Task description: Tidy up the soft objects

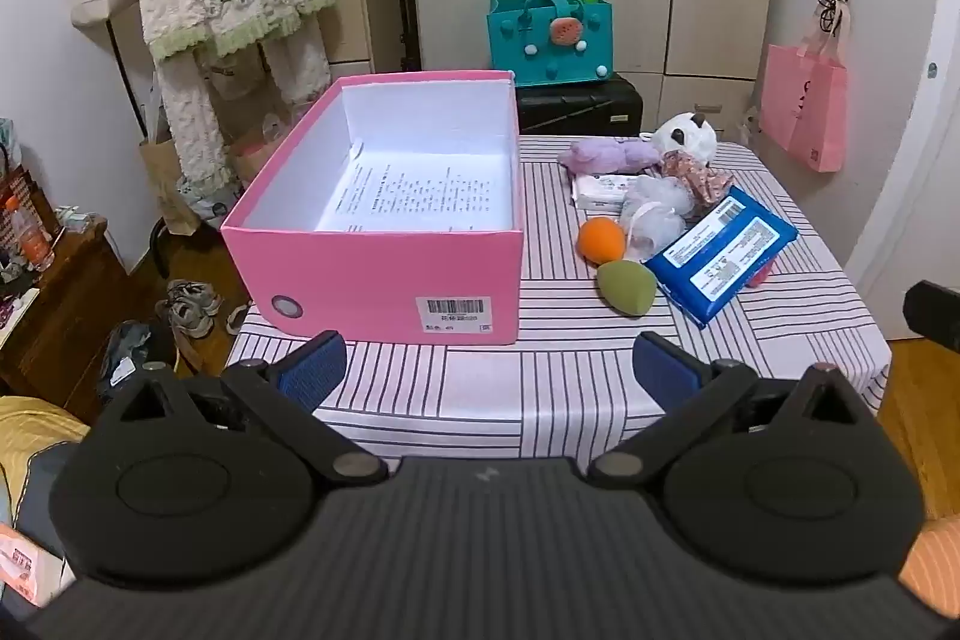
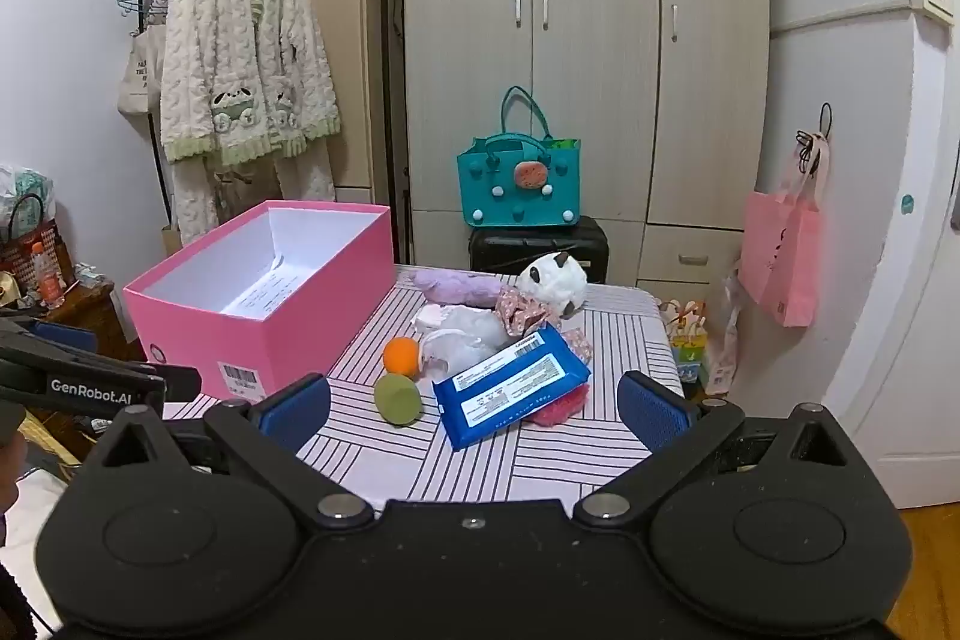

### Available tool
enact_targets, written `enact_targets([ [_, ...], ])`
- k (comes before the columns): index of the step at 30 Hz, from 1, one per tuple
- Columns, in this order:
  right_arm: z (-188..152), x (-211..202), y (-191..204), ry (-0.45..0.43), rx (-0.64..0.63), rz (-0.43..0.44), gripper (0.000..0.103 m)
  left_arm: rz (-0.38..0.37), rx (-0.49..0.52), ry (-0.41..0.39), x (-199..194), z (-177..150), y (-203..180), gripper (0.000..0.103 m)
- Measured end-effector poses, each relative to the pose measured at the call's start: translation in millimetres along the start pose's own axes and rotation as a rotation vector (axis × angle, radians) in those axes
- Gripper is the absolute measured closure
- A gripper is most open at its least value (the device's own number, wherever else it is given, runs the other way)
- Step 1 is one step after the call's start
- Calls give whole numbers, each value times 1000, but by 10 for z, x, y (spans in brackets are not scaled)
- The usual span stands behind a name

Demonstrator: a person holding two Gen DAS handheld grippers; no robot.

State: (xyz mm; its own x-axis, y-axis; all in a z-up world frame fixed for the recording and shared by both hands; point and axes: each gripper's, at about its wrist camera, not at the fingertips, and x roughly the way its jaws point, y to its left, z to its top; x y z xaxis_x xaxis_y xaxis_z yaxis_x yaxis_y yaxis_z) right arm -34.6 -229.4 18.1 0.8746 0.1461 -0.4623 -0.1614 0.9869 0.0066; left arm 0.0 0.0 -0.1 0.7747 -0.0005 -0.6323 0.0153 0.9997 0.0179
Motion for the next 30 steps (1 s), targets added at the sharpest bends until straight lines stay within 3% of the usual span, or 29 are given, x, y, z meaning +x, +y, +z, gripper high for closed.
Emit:
enact_targets([
  [24, -140, 21, -81, -14, -2, -38, 0, -41, 24, -10, -31, -60, -3, 0],
  [30, -100, -33, -53, -32, -57, -51, 0, -46, 46, -59, -169, -74, -38, 0],
])
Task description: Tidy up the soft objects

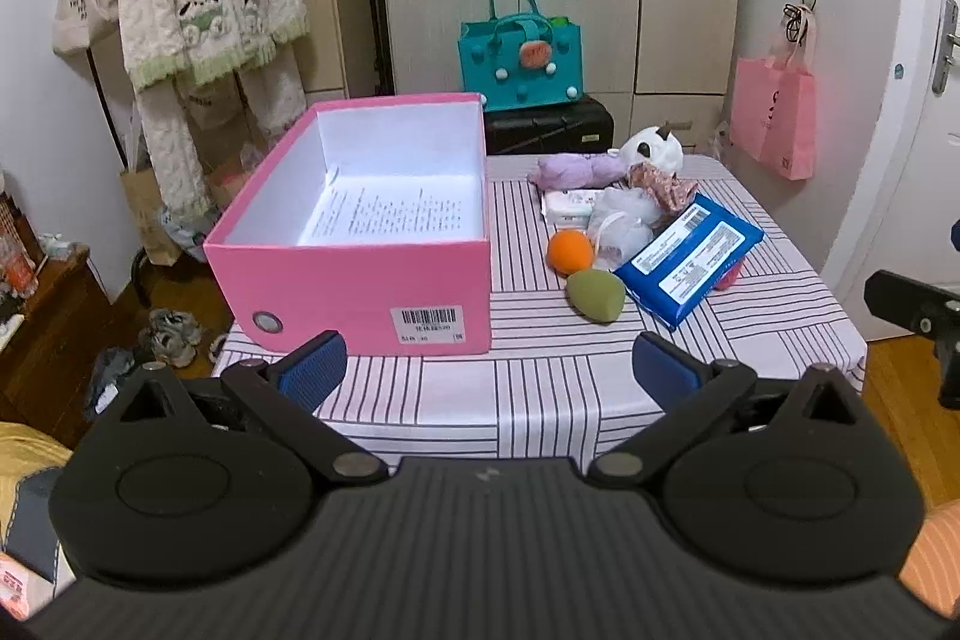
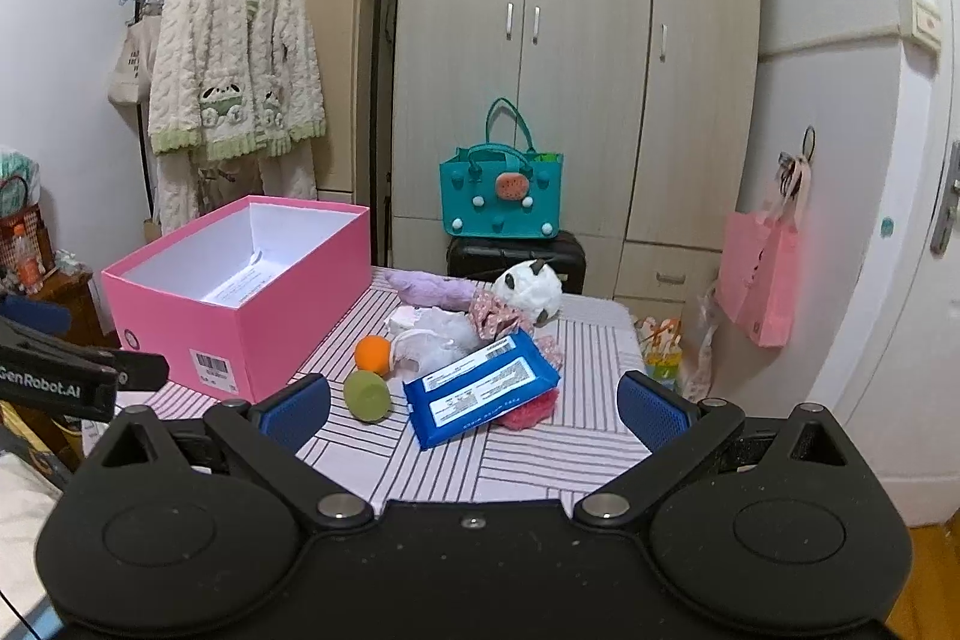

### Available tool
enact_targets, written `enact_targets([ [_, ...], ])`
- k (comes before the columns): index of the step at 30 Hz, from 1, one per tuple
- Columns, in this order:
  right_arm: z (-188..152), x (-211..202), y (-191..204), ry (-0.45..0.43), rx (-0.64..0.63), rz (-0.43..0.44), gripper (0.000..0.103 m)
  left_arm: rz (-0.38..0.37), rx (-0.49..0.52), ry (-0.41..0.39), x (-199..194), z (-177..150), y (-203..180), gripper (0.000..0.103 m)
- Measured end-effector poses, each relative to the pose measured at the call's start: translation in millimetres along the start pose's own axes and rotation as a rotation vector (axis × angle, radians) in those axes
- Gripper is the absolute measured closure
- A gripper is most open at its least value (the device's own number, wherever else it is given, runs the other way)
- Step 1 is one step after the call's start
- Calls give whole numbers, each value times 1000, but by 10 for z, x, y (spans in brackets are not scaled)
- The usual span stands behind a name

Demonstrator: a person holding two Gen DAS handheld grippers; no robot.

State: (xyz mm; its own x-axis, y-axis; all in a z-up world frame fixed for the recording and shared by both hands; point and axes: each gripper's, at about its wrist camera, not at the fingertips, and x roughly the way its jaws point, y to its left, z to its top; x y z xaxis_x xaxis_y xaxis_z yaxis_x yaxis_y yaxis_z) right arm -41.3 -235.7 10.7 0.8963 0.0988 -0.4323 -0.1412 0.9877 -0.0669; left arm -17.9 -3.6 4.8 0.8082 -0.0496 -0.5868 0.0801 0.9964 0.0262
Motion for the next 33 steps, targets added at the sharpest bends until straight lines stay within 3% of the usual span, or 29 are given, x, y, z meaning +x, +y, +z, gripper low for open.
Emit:
enact_targets([
  [12, -98, -58, -12, -51, 34, 3, 0, 30, 4, -69, -13, -95, 27, 0],
  [17, -224, -47, -64, -79, 83, 9, 0, 6, -13, -77, 42, -170, 70, 0],
  [25, -389, 28, -35, -86, 81, -12, 0, 57, 9, -130, 102, -335, 73, 0],
  [33, -450, 16, 0, -106, 84, -7, 0, 16, 2, -154, 64, -366, 64, 0],
])
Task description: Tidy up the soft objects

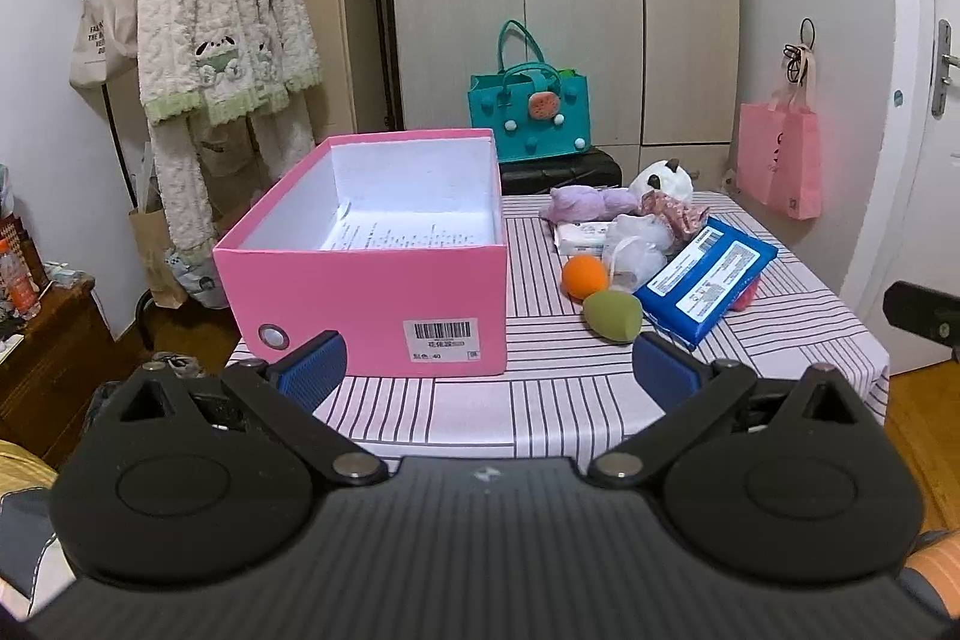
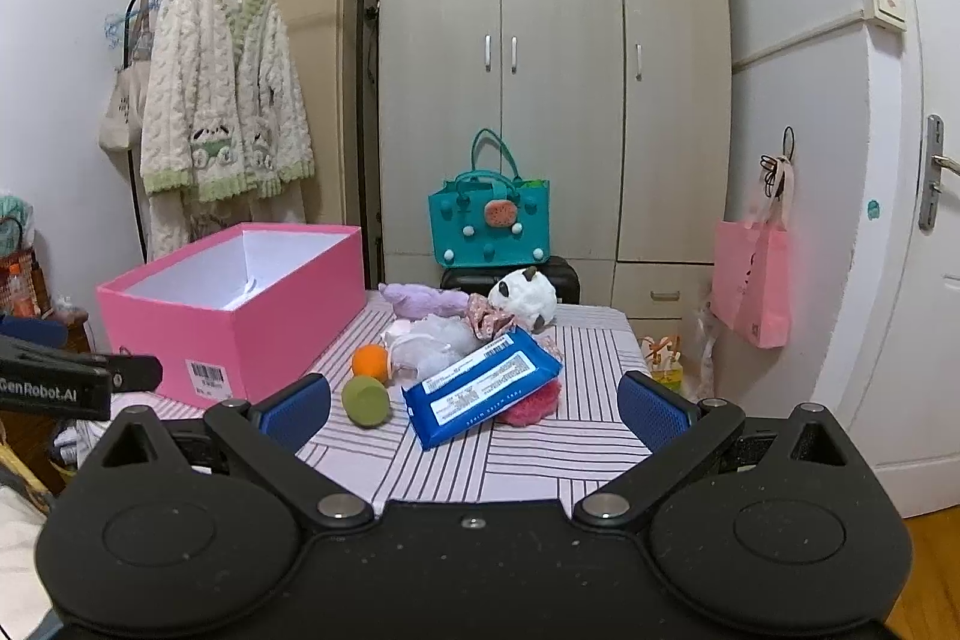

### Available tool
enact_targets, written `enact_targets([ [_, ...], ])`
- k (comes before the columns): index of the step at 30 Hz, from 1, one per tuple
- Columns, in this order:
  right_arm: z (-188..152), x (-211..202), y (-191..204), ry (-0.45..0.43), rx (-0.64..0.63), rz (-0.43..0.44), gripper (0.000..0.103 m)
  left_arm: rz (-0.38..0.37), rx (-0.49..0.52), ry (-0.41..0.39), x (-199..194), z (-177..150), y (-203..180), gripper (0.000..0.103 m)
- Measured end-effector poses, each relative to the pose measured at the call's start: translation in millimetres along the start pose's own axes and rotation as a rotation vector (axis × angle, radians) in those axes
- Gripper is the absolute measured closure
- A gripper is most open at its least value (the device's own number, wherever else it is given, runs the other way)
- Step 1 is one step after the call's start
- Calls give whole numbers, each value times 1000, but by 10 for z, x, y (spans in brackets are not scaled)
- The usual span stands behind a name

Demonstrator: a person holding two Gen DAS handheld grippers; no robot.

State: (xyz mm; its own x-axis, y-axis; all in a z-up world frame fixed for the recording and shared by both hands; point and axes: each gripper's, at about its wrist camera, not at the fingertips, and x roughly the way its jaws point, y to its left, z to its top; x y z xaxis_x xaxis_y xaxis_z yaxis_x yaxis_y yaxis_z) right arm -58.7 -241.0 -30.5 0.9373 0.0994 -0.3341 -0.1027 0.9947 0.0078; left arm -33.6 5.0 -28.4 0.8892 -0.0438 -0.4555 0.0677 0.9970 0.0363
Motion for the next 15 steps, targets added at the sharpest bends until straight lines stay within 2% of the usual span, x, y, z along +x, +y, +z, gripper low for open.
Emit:
enact_targets([
  [15, -62, 33, -33, 10, 35, 3, 0, 13, -42, 42, 91, -59, 61, 0],
])
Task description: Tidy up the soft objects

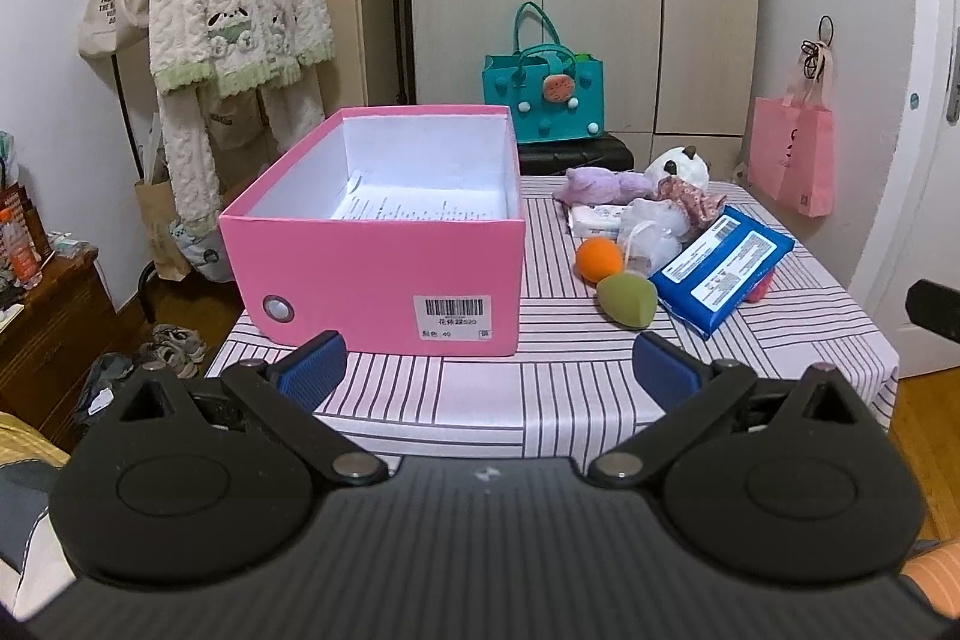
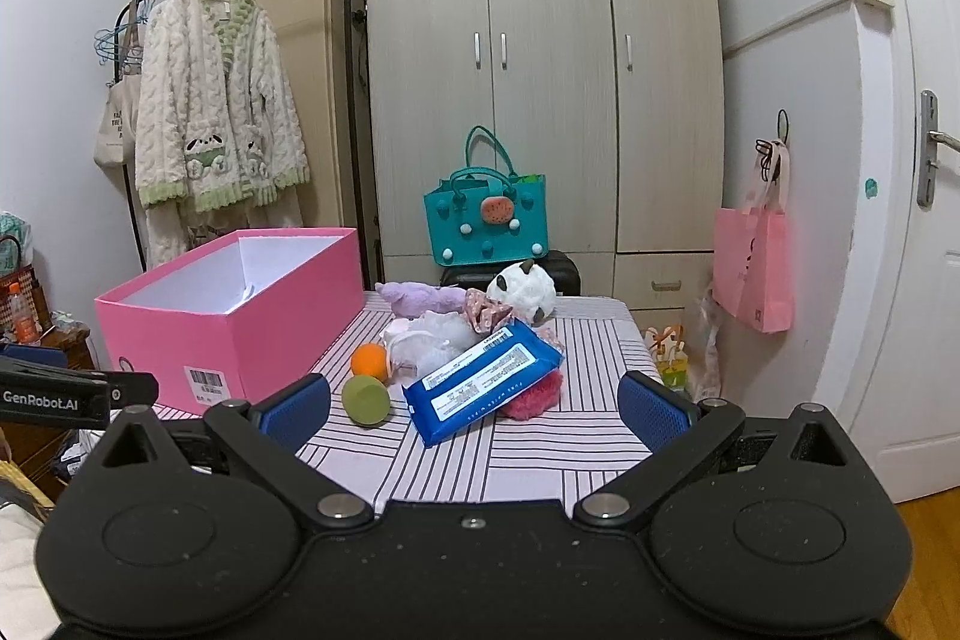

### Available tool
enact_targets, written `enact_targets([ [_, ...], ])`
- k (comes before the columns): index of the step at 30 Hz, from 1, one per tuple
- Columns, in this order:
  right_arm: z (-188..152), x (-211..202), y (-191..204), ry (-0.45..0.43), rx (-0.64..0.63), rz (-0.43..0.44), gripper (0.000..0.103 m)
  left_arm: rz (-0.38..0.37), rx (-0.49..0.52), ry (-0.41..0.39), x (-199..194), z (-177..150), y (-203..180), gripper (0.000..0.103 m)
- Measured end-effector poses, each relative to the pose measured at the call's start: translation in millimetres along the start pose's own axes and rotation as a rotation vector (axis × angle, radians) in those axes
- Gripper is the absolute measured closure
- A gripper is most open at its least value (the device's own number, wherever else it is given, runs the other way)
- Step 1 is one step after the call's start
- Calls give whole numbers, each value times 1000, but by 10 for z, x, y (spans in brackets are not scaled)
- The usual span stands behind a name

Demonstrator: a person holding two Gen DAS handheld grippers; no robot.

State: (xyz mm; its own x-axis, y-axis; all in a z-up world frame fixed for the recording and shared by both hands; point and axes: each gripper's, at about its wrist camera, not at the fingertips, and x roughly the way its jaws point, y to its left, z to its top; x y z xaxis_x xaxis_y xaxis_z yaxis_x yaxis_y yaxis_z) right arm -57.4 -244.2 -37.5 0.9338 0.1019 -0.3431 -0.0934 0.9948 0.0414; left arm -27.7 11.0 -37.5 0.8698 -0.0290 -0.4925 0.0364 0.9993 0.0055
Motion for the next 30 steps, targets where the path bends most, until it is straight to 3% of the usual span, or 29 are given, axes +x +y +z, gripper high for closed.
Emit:
enact_targets([
  [30, -53, 135, -21, 45, -9, 27, 0, 15, -39, 47, 66, 10, 42, 1],
])
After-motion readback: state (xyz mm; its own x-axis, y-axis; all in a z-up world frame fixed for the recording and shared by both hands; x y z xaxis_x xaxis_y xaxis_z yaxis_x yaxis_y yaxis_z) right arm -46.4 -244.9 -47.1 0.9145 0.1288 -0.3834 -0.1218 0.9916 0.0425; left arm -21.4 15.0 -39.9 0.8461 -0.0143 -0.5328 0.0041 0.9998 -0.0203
